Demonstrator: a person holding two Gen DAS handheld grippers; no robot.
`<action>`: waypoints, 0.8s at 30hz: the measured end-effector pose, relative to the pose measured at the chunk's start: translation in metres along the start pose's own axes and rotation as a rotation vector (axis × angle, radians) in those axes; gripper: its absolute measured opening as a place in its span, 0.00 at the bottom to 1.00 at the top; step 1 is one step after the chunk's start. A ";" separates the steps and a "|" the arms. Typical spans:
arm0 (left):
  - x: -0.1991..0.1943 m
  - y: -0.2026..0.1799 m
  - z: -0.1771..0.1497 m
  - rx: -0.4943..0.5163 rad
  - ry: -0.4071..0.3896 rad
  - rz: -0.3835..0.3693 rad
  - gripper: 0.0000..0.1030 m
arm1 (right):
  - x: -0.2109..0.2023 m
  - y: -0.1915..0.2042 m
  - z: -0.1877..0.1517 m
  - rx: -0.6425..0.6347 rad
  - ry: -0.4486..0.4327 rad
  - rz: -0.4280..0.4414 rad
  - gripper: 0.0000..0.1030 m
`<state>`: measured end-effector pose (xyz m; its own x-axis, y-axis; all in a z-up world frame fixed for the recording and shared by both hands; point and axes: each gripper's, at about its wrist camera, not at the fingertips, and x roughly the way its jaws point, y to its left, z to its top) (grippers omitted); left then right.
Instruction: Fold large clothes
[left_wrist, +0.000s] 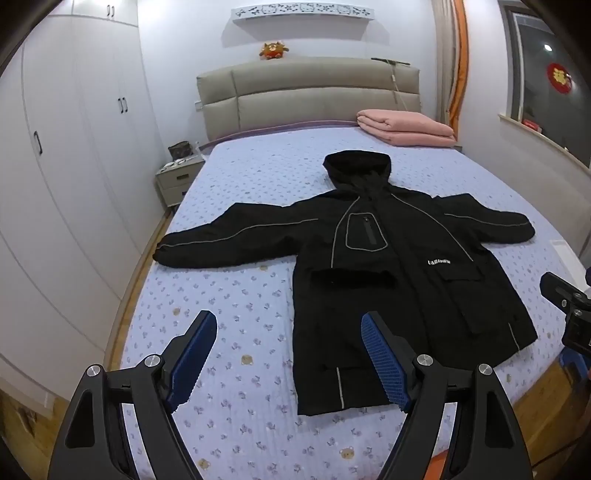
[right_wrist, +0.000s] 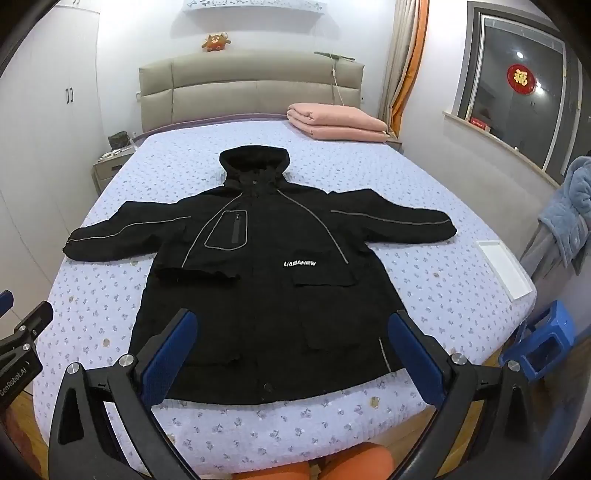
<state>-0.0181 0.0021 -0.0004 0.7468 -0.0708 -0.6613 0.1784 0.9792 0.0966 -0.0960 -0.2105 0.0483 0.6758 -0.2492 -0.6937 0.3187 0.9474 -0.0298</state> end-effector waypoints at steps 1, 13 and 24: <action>-0.002 -0.002 -0.001 0.006 -0.001 -0.002 0.79 | 0.001 0.000 -0.001 0.002 0.003 0.004 1.00; 0.001 -0.002 -0.003 -0.004 0.040 -0.040 0.79 | 0.012 -0.003 -0.008 0.019 0.028 0.002 1.00; 0.004 0.003 -0.009 -0.025 0.060 -0.049 0.79 | 0.009 0.003 -0.012 0.014 0.031 0.011 1.00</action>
<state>-0.0207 0.0064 -0.0097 0.6975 -0.1074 -0.7085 0.1968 0.9794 0.0452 -0.0970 -0.2075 0.0340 0.6587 -0.2321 -0.7158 0.3208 0.9471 -0.0119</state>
